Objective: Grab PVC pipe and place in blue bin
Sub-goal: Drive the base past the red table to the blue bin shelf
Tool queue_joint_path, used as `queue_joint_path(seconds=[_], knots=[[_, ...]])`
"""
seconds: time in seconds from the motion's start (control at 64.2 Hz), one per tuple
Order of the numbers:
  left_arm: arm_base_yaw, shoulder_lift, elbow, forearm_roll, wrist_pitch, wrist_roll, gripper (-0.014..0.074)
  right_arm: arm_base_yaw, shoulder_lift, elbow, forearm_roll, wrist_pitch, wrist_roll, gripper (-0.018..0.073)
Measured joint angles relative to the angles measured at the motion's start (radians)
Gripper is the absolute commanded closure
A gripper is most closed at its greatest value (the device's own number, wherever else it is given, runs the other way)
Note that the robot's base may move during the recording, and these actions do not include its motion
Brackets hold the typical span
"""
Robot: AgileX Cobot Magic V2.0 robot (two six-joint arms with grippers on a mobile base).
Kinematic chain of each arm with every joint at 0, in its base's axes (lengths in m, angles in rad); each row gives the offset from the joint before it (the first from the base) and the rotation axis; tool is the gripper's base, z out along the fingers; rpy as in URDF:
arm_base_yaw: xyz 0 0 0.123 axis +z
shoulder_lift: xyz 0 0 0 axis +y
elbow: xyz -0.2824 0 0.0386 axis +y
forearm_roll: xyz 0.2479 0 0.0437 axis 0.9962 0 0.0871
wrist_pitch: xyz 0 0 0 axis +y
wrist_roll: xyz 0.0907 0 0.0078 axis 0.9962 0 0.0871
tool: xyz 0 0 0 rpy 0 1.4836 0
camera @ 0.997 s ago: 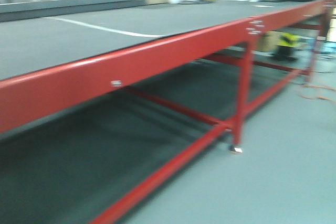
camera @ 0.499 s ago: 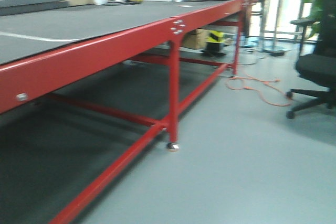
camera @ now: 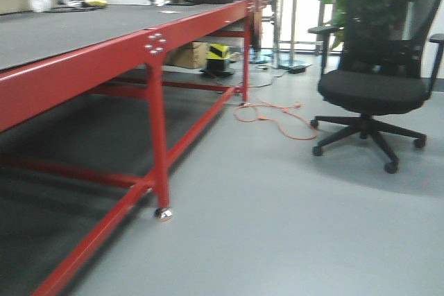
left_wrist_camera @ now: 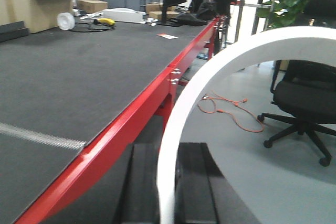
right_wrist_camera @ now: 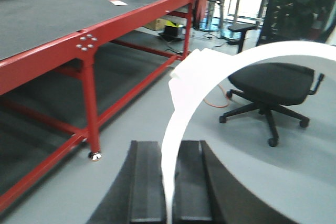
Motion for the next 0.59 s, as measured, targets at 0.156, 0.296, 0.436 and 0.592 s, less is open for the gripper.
queue_joint_path(seconds=[0.156, 0.296, 0.436, 0.592], knots=[[0.000, 0.000, 0.000, 0.000, 0.000, 0.000, 0.0707, 0.000, 0.000, 0.000, 0.000, 0.000, 0.000, 0.0727], [0.000, 0.000, 0.000, 0.000, 0.000, 0.000, 0.0707, 0.000, 0.000, 0.000, 0.000, 0.000, 0.000, 0.0727], [0.000, 0.000, 0.000, 0.000, 0.000, 0.000, 0.0707, 0.000, 0.000, 0.000, 0.000, 0.000, -0.002, 0.0727], [0.000, 0.000, 0.000, 0.000, 0.000, 0.000, 0.0707, 0.000, 0.000, 0.000, 0.000, 0.000, -0.002, 0.0727]])
